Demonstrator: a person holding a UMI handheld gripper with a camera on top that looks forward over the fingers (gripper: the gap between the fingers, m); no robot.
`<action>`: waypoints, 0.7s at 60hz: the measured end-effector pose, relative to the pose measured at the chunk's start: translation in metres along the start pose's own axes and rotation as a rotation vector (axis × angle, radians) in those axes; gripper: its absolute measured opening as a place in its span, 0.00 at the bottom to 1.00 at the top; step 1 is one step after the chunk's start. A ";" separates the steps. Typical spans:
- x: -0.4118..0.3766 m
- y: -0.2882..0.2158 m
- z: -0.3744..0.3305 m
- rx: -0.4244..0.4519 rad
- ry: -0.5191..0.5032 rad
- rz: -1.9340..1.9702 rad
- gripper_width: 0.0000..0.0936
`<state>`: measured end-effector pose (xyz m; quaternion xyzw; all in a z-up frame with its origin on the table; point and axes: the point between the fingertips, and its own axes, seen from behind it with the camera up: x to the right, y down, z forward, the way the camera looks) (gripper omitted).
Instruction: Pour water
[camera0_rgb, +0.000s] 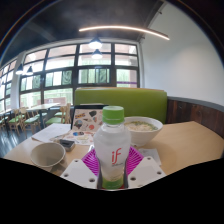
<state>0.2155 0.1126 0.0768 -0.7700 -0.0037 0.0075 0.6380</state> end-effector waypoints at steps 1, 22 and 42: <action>-0.002 0.006 -0.006 -0.002 -0.003 -0.011 0.31; 0.001 0.004 -0.006 -0.008 -0.002 -0.012 0.36; 0.001 -0.002 -0.053 -0.044 -0.017 0.002 0.86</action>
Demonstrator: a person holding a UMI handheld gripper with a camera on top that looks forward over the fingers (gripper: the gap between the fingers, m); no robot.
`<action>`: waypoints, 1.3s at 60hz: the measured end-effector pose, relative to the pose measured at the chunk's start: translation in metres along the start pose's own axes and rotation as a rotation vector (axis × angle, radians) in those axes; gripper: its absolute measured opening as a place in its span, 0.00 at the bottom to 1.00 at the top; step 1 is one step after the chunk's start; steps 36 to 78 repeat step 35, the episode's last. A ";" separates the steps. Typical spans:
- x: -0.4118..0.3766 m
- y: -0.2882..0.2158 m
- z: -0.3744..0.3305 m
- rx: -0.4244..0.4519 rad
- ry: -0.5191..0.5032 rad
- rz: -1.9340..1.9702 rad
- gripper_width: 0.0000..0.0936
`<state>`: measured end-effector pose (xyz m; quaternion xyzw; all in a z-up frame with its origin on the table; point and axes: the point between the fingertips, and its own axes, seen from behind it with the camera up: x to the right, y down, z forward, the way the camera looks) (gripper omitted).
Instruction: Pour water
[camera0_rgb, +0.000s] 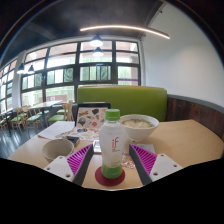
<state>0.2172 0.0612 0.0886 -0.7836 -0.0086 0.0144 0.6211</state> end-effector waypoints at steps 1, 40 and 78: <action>-0.001 -0.001 -0.007 0.002 -0.002 -0.002 0.87; -0.064 0.005 -0.296 0.114 -0.058 0.144 0.87; -0.064 0.005 -0.296 0.114 -0.058 0.144 0.87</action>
